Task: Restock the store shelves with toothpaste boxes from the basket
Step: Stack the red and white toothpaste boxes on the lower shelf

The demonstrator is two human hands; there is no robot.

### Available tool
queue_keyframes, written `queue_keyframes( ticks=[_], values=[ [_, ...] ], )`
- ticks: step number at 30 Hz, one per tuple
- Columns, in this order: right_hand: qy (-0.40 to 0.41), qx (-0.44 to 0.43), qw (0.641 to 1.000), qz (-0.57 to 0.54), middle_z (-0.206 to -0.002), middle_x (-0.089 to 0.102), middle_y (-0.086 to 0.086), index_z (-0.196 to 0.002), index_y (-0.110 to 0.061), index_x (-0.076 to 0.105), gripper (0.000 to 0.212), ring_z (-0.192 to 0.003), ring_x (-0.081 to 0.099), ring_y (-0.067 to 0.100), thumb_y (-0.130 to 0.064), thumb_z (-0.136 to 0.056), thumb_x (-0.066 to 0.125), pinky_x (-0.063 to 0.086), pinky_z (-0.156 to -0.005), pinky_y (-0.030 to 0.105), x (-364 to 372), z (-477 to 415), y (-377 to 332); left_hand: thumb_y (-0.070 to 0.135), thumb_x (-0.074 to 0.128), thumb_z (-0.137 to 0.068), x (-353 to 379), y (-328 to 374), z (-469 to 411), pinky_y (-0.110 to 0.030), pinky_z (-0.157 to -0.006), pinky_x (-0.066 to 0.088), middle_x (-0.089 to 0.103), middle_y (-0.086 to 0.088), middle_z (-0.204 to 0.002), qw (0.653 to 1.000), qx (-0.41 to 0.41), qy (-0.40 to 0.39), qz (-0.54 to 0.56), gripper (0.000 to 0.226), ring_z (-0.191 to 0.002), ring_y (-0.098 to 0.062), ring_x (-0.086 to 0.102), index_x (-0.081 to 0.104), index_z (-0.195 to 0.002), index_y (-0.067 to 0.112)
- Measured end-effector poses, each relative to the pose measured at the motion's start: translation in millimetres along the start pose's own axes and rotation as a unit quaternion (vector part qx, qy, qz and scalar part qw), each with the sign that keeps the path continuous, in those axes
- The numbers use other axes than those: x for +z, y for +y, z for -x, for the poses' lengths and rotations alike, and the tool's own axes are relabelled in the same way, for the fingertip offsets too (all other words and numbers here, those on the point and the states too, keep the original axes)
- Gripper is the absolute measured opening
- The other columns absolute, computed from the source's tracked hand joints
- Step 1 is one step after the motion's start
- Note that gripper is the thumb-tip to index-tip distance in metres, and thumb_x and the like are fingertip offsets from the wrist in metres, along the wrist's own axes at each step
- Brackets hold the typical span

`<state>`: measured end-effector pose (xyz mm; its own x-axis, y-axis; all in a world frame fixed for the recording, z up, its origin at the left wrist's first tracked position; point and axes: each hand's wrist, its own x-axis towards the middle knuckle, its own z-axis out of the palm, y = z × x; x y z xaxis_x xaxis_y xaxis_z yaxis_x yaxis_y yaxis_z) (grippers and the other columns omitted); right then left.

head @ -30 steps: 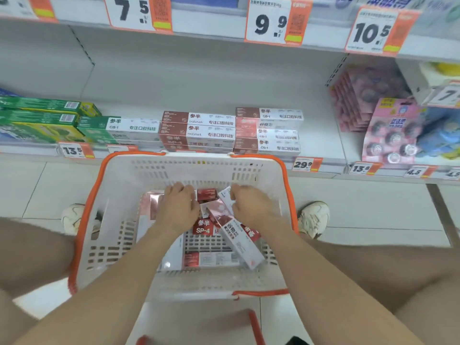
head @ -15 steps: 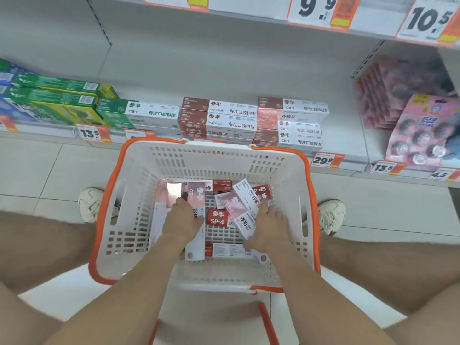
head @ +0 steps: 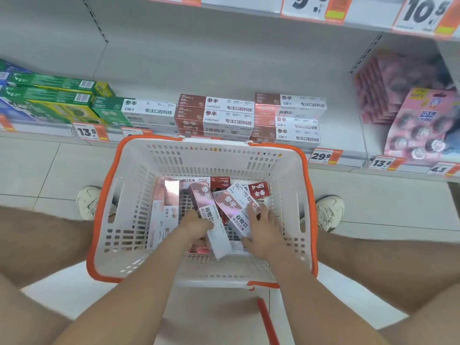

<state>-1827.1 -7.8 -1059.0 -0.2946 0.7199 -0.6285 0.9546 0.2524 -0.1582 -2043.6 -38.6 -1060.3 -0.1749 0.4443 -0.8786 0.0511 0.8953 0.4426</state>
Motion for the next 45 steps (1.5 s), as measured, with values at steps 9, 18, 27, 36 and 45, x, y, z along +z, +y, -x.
queue_keyframes(
  ticks=[9,18,27,36,45],
  values=[
    [0.037,0.011,0.999,-0.033,-0.124,0.053,0.005,-0.132,-0.012,0.045,0.068,-0.113,0.056,0.022,-0.041,-0.079,0.077,0.052,-0.090,0.034,-26.4,1.9,-27.1,0.020,0.083,-0.082,-13.5,3.9,15.3,-0.045,-0.088,0.064,0.080,-0.003,-0.106,0.999,0.037,0.024,0.032,0.029,-0.095,-0.022,0.077,0.075,-0.110,0.018],
    [0.001,0.001,0.862,-0.507,-0.101,0.068,-0.004,-0.127,-0.017,0.041,0.064,-0.082,0.068,0.007,-0.005,-0.080,0.082,0.058,-0.071,0.024,-99.1,27.2,-27.8,0.018,0.081,-0.084,-33.9,55.2,63.7,-0.042,-0.070,0.066,0.075,-0.009,-0.111,0.983,0.141,0.036,0.114,0.038,-0.090,-0.027,0.077,0.056,-0.111,0.011],
    [0.061,-0.104,0.760,-0.639,-0.115,0.078,0.011,-0.122,-0.011,0.074,0.028,-0.106,0.075,0.034,-0.009,-0.094,0.074,0.057,-0.098,0.059,-165.7,42.9,-17.8,0.027,0.087,-0.085,-17.4,102.8,113.4,-0.044,-0.082,0.064,0.081,-0.006,-0.103,0.962,0.247,-0.073,0.087,0.050,-0.093,-0.022,0.078,0.053,-0.117,0.009],
    [-0.081,-0.164,0.690,-0.700,-0.140,0.067,0.011,-0.148,-0.030,0.053,0.044,-0.128,0.064,0.037,-0.025,-0.105,0.062,0.047,-0.111,0.060,-193.8,52.1,-3.2,0.024,0.079,-0.094,-10.5,134.7,129.9,-0.044,-0.083,0.064,0.081,-0.008,-0.106,0.943,0.309,-0.062,0.109,0.041,-0.096,-0.025,0.078,0.059,-0.128,0.015],
    [0.168,-0.116,0.831,-0.518,-0.124,0.069,0.000,-0.144,-0.038,0.051,0.086,-0.102,0.073,0.017,-0.027,-0.071,0.096,0.061,-0.083,0.036,-268.7,24.9,46.3,0.044,0.059,-0.104,21.5,186.3,107.7,-0.024,-0.093,0.051,0.055,0.000,-0.135,0.870,0.449,0.096,-0.179,0.053,-0.109,-0.010,0.065,0.050,-0.152,0.023]
  ],
)
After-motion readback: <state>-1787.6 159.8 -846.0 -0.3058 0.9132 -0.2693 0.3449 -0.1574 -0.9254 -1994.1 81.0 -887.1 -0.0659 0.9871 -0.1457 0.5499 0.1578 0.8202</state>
